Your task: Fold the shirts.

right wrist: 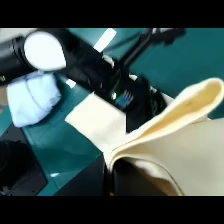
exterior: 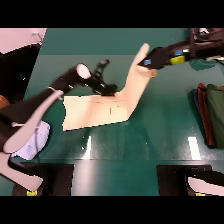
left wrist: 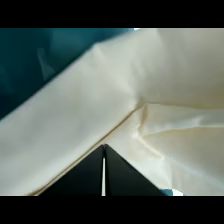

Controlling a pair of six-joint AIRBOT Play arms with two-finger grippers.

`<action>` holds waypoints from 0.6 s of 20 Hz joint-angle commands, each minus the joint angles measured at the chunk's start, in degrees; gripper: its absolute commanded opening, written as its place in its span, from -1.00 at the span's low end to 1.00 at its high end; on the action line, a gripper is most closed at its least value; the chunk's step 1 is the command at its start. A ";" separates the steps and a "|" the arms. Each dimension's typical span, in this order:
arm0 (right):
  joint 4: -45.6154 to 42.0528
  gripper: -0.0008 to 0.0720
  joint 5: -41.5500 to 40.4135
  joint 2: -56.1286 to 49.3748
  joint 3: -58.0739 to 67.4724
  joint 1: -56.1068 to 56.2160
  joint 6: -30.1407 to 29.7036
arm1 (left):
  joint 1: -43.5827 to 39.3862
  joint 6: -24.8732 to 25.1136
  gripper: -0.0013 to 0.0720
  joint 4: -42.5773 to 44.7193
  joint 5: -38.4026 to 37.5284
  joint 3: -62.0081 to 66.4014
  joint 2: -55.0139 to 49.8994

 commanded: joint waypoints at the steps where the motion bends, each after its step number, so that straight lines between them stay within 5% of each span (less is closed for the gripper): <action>1: 0.11 -0.93 -4.83 -7.54 7.41 11.45 0.07 | 10.21 0.50 -0.90 7.96 -4.39 0.15 10.49; 5: 0.02 -0.83 -12.98 -20.90 16.65 24.24 0.07 | 21.46 0.46 -0.90 15.67 -5.75 0.15 21.51; 7: 0.02 0.52 -13.79 -26.49 20.46 27.36 0.07 | 25.79 0.48 -0.90 15.89 -6.49 0.15 24.85; 8: 0.04 0.59 -12.22 -28.02 20.70 27.82 0.09 | 27.43 0.48 -0.90 15.89 -7.04 0.15 25.83; 10: -0.15 0.04 -7.93 -28.04 18.40 26.36 0.37 | 29.75 0.48 -0.90 15.89 -8.46 0.15 27.06; 12: -1.73 0.03 -5.57 -24.72 12.68 22.75 0.35 | 30.08 1.07 -0.90 16.39 -10.01 0.13 27.17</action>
